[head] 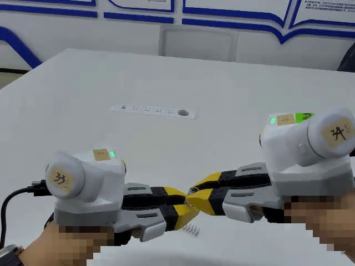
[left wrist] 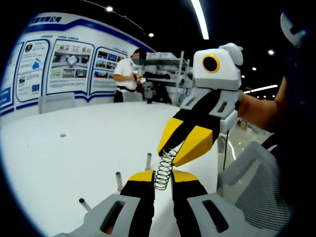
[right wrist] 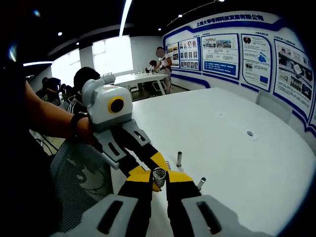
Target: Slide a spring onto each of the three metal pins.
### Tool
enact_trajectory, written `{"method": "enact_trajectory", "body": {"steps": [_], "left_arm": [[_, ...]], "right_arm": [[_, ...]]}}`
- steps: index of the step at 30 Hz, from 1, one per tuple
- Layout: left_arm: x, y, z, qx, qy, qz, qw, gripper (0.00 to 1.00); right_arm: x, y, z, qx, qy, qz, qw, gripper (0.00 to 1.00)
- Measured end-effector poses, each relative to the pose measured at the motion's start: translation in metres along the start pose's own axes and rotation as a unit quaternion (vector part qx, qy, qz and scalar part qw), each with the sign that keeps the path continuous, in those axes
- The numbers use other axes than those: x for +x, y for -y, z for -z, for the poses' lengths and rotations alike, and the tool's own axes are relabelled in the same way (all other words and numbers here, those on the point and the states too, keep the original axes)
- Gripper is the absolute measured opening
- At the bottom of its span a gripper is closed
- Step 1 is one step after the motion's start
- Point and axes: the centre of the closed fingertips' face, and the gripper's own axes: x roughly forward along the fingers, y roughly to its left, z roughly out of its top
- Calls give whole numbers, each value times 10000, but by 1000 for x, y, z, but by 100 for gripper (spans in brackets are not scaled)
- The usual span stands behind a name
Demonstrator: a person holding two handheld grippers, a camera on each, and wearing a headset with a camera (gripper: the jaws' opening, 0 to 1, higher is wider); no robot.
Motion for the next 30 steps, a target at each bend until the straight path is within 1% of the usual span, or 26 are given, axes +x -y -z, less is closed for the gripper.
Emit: {"method": "enact_trajectory", "body": {"steps": [3,5,7,10,15,20,23,28,30], "left_arm": [[1,1,3,30,-40,14,10000,13],[1,3,2,9,-27,33,10000,14],[1,3,2,-39,-10,44,10000,16],[0,1,0,-44,-5,22,10000,20],[-9,-4,-3,-56,-6,-95,9999,27],[-25,-13,-2,-47,-3,-287,9996,33],[-38,-18,-1,16,-29,-442,9990,37],[-60,-26,6,143,-162,-686,9974,43],[-67,-29,6,174,-171,-769,9967,45]], "right_arm": [[1,-2,1,-41,-43,-14,10000,11],[1,-3,0,-53,-35,-23,10000,11],[1,-2,-2,-68,-7,-10,10000,11],[-2,2,-6,-67,39,28,10000,11],[-11,12,-12,-64,113,161,9998,11],[-23,28,-12,11,173,374,9992,11],[-32,40,-10,81,198,545,9983,11],[-47,59,-6,193,230,831,9961,11],[-51,66,-4,234,233,924,9952,11]]}}
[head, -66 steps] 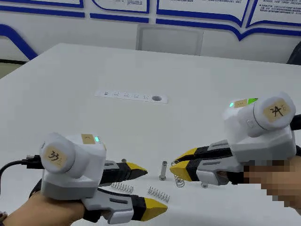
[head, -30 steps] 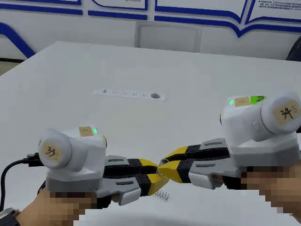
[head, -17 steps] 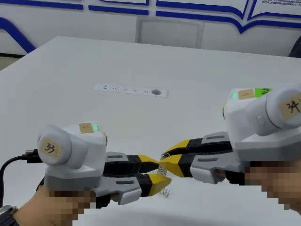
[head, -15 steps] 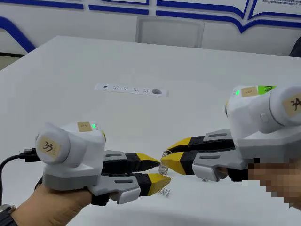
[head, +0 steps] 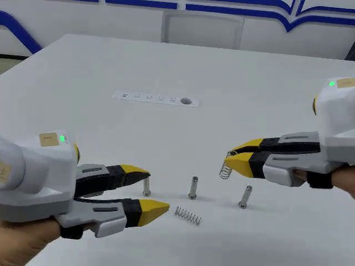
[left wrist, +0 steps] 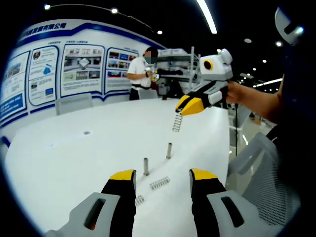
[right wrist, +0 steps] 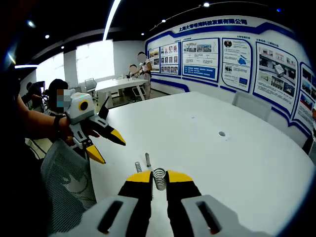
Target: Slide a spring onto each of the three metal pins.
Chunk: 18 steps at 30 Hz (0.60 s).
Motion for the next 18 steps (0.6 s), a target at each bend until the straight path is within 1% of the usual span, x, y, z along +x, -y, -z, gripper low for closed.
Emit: {"method": "enact_trajectory", "body": {"steps": [6,11,15,18], "left_arm": [[-23,-15,2,-56,67,-326,9994,49],[-36,-27,5,-164,117,-574,9982,50],[-42,-31,5,-225,172,-689,9972,51],[-44,-33,6,-268,195,-746,9967,52]], "right_arm": [[-12,23,5,138,46,326,9994,11],[-20,40,10,241,81,562,9981,11],[-20,51,16,328,83,689,9970,11],[-13,54,27,382,-20,696,9968,11]]}}
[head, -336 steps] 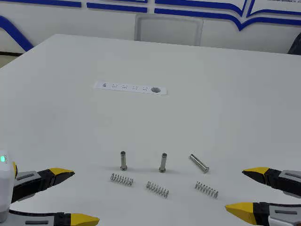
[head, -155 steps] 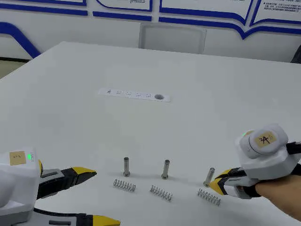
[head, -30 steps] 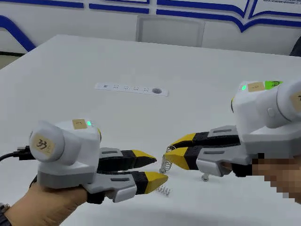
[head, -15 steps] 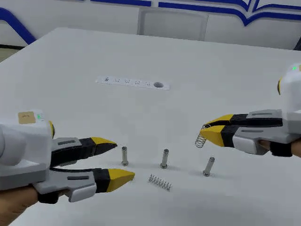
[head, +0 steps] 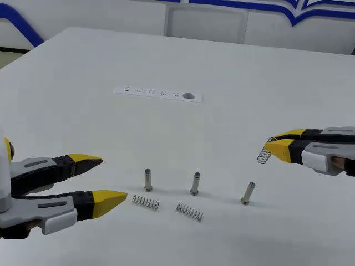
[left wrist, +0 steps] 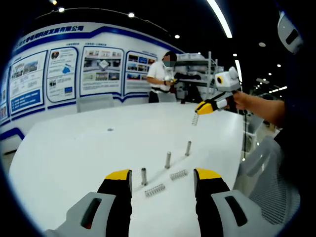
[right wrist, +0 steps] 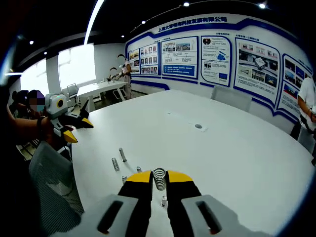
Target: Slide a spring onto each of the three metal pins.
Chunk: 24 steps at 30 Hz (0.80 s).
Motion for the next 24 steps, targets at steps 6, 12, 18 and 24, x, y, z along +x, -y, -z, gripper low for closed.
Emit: {"method": "enact_trajectory", "body": {"steps": [6,12,18,24], "left_arm": [[0,2,5,-54,-28,2,10000,53],[1,2,9,-96,-64,19,9999,54],[2,4,10,-106,-78,43,9999,54],[4,6,11,-100,-88,76,9999,54]], "right_arm": [[16,1,24,151,-189,-57,9997,11],[27,5,40,207,-282,-15,9994,11],[33,7,51,278,-370,13,9989,11],[39,8,59,316,-419,8,9986,11]]}}
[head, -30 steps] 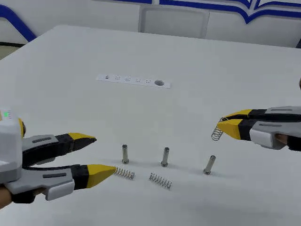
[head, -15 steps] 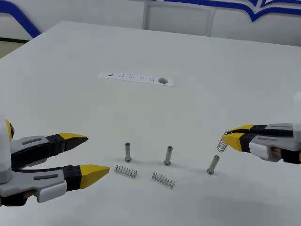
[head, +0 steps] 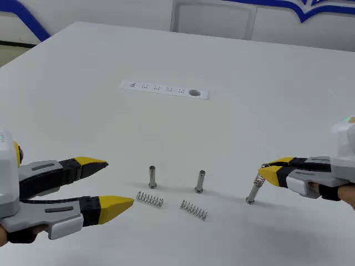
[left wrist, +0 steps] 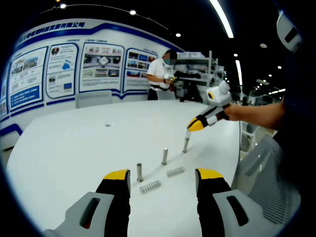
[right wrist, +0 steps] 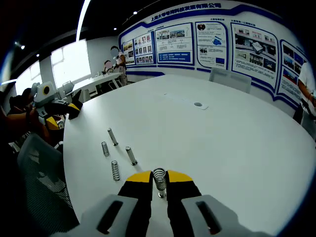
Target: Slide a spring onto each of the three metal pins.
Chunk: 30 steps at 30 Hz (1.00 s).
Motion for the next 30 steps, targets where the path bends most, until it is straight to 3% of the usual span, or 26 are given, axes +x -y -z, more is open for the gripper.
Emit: {"method": "enact_trajectory", "body": {"steps": [11,21,30], "left_arm": [[2,2,0,4,-6,26,10000,54],[2,3,0,10,-14,36,10000,54],[2,5,-1,25,-4,61,10000,54]], "right_arm": [[19,3,22,-109,-93,54,9999,11],[25,7,37,-153,-246,108,9995,12],[15,1,29,-283,-197,140,9993,16]]}}
